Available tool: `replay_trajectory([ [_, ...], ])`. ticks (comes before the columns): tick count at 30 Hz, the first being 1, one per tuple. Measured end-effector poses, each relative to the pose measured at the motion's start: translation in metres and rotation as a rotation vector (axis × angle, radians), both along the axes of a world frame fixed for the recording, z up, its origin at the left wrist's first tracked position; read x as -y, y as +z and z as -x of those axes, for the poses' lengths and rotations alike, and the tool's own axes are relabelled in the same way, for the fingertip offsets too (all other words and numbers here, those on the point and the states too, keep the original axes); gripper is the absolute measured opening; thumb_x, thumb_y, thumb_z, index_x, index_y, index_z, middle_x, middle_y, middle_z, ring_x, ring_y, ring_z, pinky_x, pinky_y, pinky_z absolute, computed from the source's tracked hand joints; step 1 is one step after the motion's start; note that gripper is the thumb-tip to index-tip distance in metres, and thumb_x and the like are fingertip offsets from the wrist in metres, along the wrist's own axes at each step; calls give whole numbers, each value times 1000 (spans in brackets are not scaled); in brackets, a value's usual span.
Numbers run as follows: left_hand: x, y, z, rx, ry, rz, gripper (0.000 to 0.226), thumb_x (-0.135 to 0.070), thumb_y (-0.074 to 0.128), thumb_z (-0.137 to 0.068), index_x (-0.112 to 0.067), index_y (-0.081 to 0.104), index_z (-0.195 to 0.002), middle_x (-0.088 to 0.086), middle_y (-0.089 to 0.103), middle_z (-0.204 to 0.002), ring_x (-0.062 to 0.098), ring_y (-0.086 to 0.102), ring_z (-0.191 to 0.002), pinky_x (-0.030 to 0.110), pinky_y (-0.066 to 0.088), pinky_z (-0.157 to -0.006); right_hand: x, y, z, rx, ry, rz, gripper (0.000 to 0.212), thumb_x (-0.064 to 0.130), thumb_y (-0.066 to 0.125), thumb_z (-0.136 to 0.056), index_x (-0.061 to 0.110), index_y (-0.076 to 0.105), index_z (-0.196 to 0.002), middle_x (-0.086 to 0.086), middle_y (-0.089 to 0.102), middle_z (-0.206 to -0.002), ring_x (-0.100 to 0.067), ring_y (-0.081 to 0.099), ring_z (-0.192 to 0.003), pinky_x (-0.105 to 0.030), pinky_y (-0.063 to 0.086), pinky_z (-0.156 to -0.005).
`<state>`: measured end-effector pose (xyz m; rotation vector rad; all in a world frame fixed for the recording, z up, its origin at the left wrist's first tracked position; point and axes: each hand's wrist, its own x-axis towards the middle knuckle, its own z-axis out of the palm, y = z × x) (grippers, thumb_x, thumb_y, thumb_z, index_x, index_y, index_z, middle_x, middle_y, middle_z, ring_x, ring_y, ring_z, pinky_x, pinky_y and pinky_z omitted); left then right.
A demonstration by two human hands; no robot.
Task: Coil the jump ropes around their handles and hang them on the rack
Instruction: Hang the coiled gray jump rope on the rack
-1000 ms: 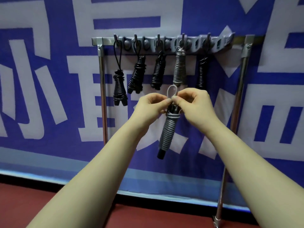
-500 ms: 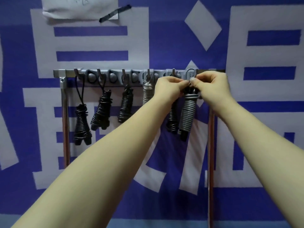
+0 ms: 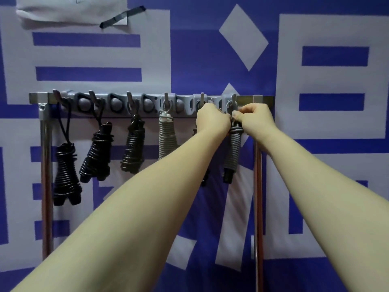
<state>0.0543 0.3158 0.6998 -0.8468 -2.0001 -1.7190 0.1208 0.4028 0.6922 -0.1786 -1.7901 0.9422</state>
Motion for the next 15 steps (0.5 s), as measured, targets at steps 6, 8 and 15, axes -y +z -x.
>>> replay_trajectory([
  [6, 21, -14, -10, -247, 65, 172, 8, -10, 65, -84, -9, 73, -86, 12, 72, -91, 29, 69, -84, 37, 58, -79, 12, -22, -13, 84, -10, -63, 27, 12, 64, -91, 9, 68, -117, -6, 68, -116, -18, 62, -107, -32, 49, -95],
  [8, 36, -26, -15, -370, 67, 252, 12, -13, 65, -86, -10, 73, -94, 10, 71, -98, 27, 65, -94, 35, 52, -84, 21, -34, -21, 120, -66, -94, 35, 17, 61, -93, 15, 62, -128, -3, 64, -126, -19, 58, -116, -33, 47, -99],
  [15, 105, -77, -33, -479, 52, 529, 24, -17, 67, -86, -8, 69, -109, 10, 60, -108, 28, 58, -104, 38, 46, -91, 60, -81, -54, 211, -179, -228, 45, 13, 54, -94, 10, 52, -138, -8, 49, -142, -26, 44, -132, -37, 35, -106],
])
